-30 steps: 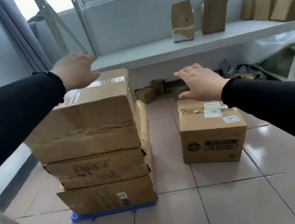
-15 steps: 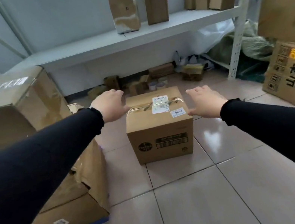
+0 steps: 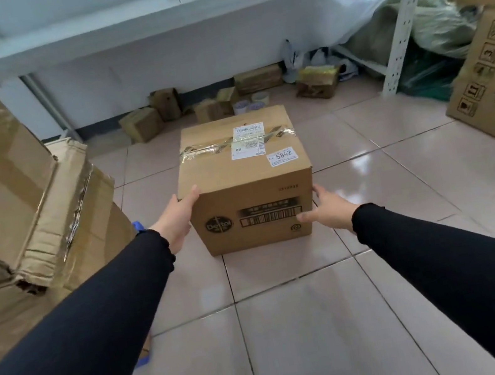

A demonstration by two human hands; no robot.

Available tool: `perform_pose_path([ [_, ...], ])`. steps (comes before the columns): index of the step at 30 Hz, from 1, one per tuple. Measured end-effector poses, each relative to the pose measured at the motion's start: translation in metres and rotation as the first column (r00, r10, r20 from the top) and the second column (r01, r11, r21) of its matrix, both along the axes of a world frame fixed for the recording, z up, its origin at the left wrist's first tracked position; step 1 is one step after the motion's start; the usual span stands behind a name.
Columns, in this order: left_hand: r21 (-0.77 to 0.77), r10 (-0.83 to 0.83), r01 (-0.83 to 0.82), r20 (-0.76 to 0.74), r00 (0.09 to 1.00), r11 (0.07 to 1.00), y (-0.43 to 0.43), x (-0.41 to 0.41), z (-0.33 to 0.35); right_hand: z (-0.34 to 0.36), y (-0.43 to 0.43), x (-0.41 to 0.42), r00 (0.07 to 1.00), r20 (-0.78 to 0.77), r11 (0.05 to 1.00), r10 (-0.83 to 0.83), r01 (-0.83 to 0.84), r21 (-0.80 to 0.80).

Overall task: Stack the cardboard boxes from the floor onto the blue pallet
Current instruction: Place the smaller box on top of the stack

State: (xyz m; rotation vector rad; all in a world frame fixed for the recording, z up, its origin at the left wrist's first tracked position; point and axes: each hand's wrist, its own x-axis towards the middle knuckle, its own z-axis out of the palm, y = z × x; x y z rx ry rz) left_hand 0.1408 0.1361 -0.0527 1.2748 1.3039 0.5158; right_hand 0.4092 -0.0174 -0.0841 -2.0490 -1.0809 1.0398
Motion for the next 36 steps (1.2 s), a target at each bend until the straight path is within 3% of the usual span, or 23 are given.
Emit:
perform_pose_path([
  [2,-0.032,0.062,-0.059,0.093,0.994,0.998,0.003,0.003,-0.009,-0.007,0.002,-0.005,0.978,-0.193,0.994,-0.083,0.094,0.047],
  [4,-0.022,0.105,-0.104,0.081,0.991,0.994,-0.003,0.004,-0.008,-0.012,0.002,-0.009,0.943,-0.297,0.979,-0.15,0.184,0.089],
  [6,0.014,0.112,-0.113,0.053,0.992,0.993,-0.011,0.003,-0.007,-0.017,-0.001,-0.013,0.91,-0.359,0.95,-0.207,0.275,0.149],
  [13,0.004,0.134,-0.137,0.18,0.974,0.991,-0.043,0.006,0.028,-0.004,-0.026,-0.034,0.841,-0.472,0.861,-0.265,0.427,0.276],
  [19,0.109,0.107,-0.141,0.269,0.957,0.984,-0.066,0.013,0.108,0.076,-0.044,-0.03,0.859,-0.448,0.759,-0.247,0.459,0.462],
  [27,0.305,-0.014,-0.164,0.506,0.863,0.938,-0.082,-0.017,0.321,0.286,-0.037,-0.044,0.925,-0.35,0.553,-0.148,0.37,0.747],
  [32,0.5,-0.049,-0.259,0.522,0.851,0.826,-0.098,-0.088,0.445,0.386,-0.018,-0.099,0.975,-0.218,0.457,-0.043,0.213,0.864],
  [36,0.583,0.035,-0.36,0.493,0.869,0.728,-0.112,-0.178,0.497,0.431,-0.003,-0.186,0.99,-0.103,0.45,0.099,0.048,0.892],
])
